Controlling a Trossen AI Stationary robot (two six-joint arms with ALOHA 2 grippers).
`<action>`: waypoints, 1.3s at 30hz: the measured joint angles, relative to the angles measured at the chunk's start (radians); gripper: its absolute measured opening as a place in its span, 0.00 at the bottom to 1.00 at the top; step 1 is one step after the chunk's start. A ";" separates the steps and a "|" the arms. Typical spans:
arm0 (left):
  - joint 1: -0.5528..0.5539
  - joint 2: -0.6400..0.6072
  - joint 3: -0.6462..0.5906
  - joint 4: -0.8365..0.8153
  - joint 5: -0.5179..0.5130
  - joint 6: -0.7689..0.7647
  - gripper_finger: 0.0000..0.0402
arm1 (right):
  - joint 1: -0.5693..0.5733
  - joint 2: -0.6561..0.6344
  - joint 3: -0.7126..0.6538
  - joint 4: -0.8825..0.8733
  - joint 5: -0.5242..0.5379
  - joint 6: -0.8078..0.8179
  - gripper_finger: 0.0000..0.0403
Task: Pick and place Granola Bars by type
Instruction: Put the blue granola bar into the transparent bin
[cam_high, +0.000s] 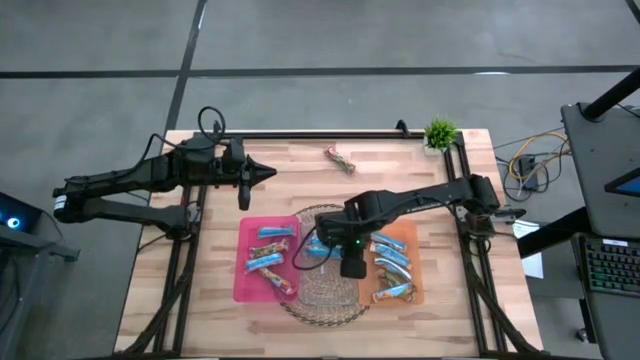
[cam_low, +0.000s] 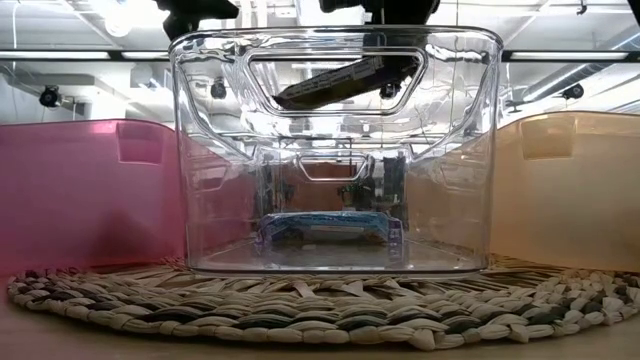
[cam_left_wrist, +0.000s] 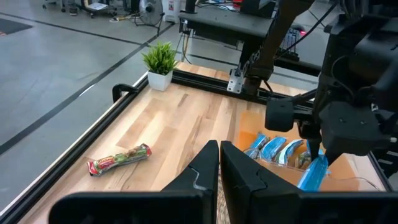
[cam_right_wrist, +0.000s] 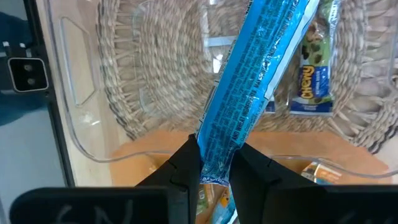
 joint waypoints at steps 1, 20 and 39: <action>0.000 0.000 0.000 0.000 0.000 0.000 0.00 | -0.001 -0.002 -0.004 0.002 0.000 -0.003 0.16; 0.000 0.003 0.000 -0.002 -0.004 0.024 0.00 | 0.007 -0.115 -0.145 -0.005 0.001 -0.071 0.16; 0.000 0.003 0.000 0.000 -0.003 0.024 0.00 | 0.026 -0.110 -0.177 0.220 -0.012 -0.270 0.16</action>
